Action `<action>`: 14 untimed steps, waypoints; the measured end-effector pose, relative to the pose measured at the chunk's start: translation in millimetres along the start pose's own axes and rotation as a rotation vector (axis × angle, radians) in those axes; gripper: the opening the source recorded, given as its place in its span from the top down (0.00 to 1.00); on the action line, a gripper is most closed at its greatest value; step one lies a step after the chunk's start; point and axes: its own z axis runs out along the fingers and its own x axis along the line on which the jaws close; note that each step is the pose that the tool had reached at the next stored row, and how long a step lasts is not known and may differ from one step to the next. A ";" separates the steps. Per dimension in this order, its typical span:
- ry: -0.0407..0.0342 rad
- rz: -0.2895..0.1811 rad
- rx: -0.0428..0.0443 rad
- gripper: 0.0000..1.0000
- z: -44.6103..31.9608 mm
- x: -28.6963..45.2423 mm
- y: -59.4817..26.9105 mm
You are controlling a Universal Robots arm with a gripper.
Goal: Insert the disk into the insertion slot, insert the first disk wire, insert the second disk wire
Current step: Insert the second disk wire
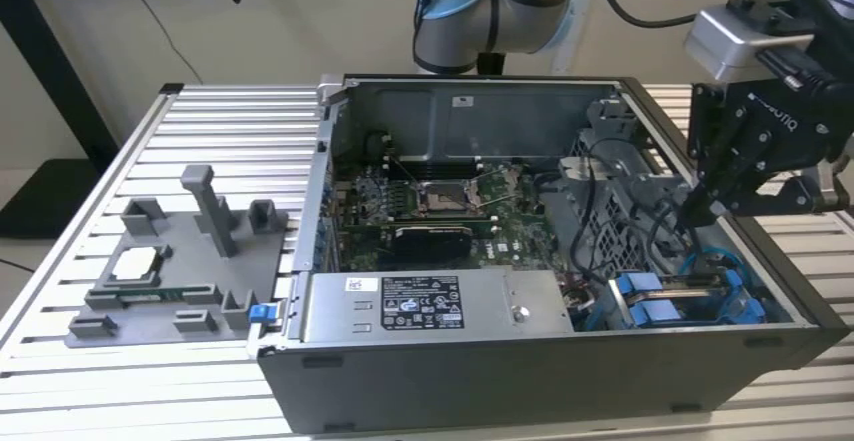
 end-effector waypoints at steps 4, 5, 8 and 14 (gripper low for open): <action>0.0000 0.016 0.0014 1.00 2.2 4.7 0.3; 0.0000 0.019 0.0016 1.00 2.7 5.7 0.4; -0.0001 0.025 0.0022 1.00 3.4 6.7 0.4; 0.0000 0.026 0.0022 1.00 3.4 6.7 0.4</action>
